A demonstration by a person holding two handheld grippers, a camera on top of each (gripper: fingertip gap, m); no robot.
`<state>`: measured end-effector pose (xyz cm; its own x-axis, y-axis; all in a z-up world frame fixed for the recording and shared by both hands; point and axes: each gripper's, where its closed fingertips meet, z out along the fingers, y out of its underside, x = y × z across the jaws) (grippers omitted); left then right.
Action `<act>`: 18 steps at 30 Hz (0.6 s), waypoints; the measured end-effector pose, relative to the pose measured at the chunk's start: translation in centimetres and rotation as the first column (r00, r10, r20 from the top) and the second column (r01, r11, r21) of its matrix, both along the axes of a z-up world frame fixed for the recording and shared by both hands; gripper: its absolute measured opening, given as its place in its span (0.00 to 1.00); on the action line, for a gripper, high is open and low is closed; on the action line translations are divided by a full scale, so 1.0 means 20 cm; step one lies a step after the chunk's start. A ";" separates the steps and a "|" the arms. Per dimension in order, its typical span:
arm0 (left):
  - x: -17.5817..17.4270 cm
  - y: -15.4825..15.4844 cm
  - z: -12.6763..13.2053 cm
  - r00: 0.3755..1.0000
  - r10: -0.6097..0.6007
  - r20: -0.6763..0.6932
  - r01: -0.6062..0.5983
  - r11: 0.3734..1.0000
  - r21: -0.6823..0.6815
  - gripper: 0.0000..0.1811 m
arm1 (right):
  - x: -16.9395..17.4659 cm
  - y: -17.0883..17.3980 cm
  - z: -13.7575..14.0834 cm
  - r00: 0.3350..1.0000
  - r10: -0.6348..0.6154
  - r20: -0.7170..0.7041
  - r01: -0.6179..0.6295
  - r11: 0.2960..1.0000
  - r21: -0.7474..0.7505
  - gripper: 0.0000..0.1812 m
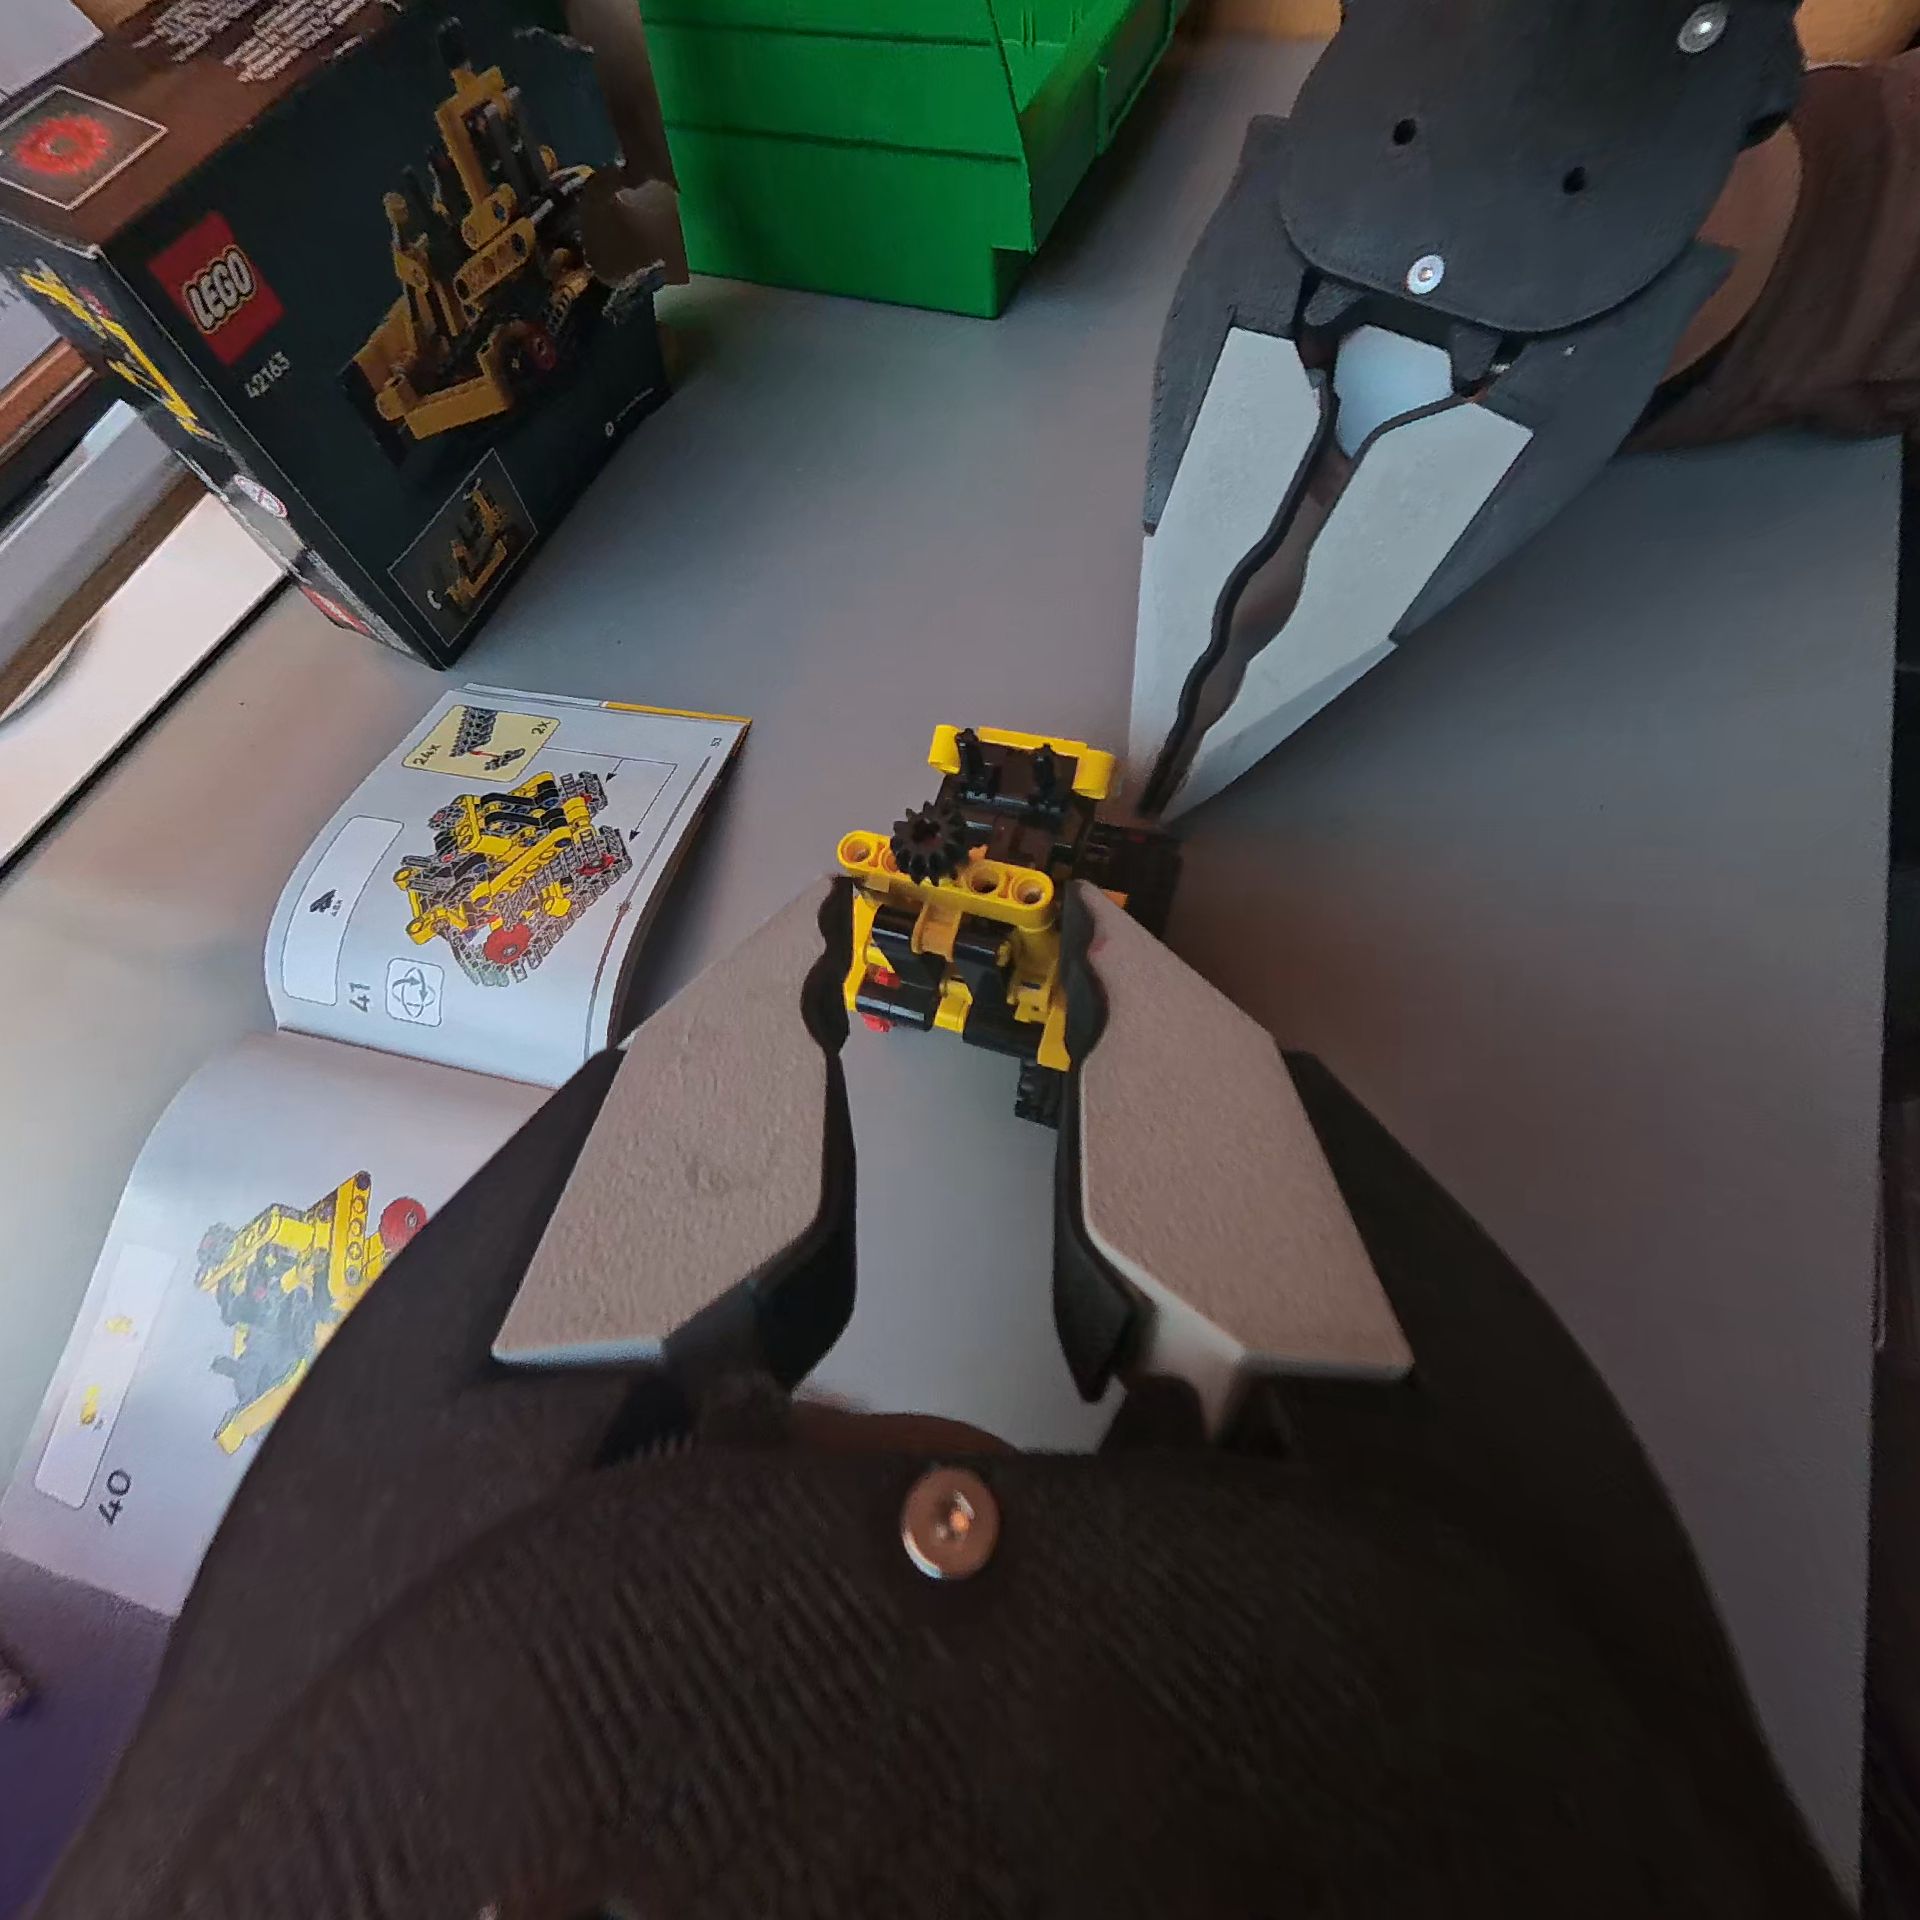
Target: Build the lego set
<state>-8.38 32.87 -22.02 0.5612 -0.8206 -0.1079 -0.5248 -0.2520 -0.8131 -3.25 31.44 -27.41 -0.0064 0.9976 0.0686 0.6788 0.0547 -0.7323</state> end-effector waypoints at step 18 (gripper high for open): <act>0.05 -0.18 0.17 0.995 -0.080 -0.067 0.086 0.993 0.084 0.19 | -0.02 -0.01 0.02 0.999 0.011 -0.030 -0.012 1.000 -0.029 0.08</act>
